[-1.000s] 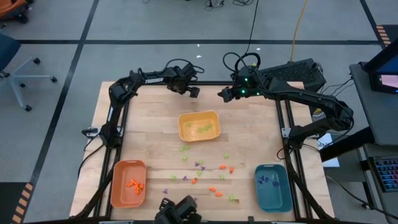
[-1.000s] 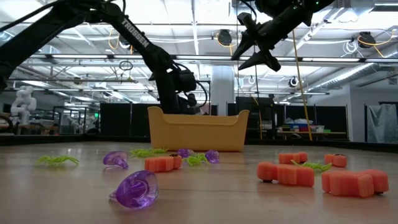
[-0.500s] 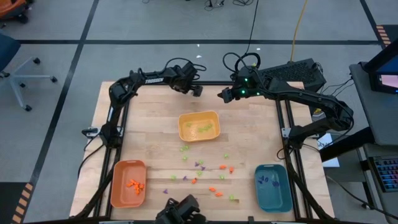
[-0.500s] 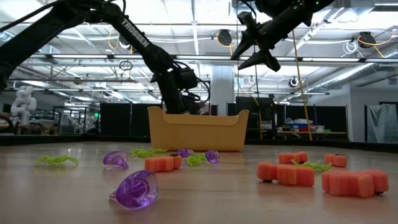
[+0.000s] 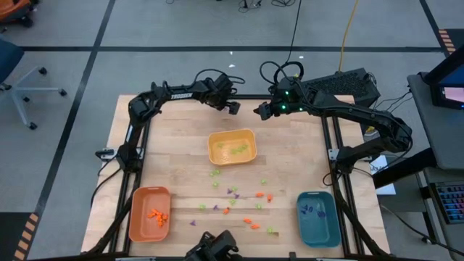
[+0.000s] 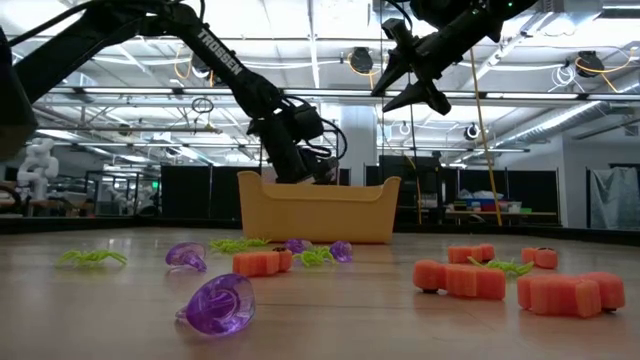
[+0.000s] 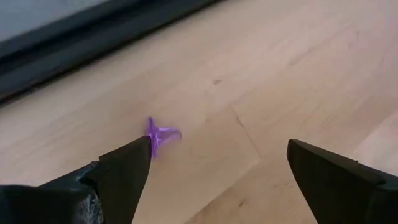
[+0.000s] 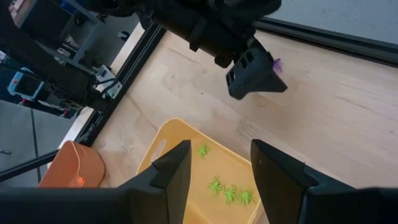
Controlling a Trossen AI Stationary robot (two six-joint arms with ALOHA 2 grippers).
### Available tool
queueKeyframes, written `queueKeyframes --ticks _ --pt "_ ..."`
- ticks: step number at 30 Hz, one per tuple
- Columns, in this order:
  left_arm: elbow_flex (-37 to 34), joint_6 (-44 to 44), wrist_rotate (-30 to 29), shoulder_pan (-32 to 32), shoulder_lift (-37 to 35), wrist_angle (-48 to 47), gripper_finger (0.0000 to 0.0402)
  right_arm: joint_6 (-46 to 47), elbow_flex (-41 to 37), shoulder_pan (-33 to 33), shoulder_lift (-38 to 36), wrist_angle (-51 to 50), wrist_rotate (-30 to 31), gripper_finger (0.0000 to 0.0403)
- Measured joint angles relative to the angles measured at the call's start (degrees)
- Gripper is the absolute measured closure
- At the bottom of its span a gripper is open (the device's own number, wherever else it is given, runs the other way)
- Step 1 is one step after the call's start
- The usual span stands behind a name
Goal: Sort Halloween decoration
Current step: Put the violet witch hat toy into the blue bin
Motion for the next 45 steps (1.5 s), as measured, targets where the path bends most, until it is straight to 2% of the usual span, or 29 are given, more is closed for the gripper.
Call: queueKeyframes --ticks 7,14,22,28,36,40,45 --pt "0.81 1.7 1.8 -1.41 2.19 -1.75 0.0029 0.07 0.0 0.11 0.0 -0.07 -0.06 0.0248" --pt "4.21 2.17 -2.08 -2.8 2.1 -10.1 0.0046 0.4 0.0 1.4 0.0 -0.35 -0.06 0.0248" --pt "8.7 2.55 -2.57 -2.32 1.99 -9.21 0.008 0.11 0.0 1.57 0.0 -0.55 0.02 0.0248" --pt "8.81 5.13 -0.26 -1.53 2.79 -5.57 0.0101 0.11 0.0 1.57 0.0 -0.49 0.02 0.0248" --pt "8.72 4.98 1.12 -1.0 5.49 -7.8 0.012 0.44 0.0 1.57 0.0 -0.61 0.0 0.0248" --pt "8.72 4.73 -0.38 -1.05 5.51 -7.38 0.0123 0.5 0.0 1.57 0.0 -0.85 -0.02 0.0248" --pt "8.79 2.25 -2.36 -0.17 5.49 -11.2 0.0124 0.52 0.0 1.57 0.0 -0.88 -0.04 0.0248"
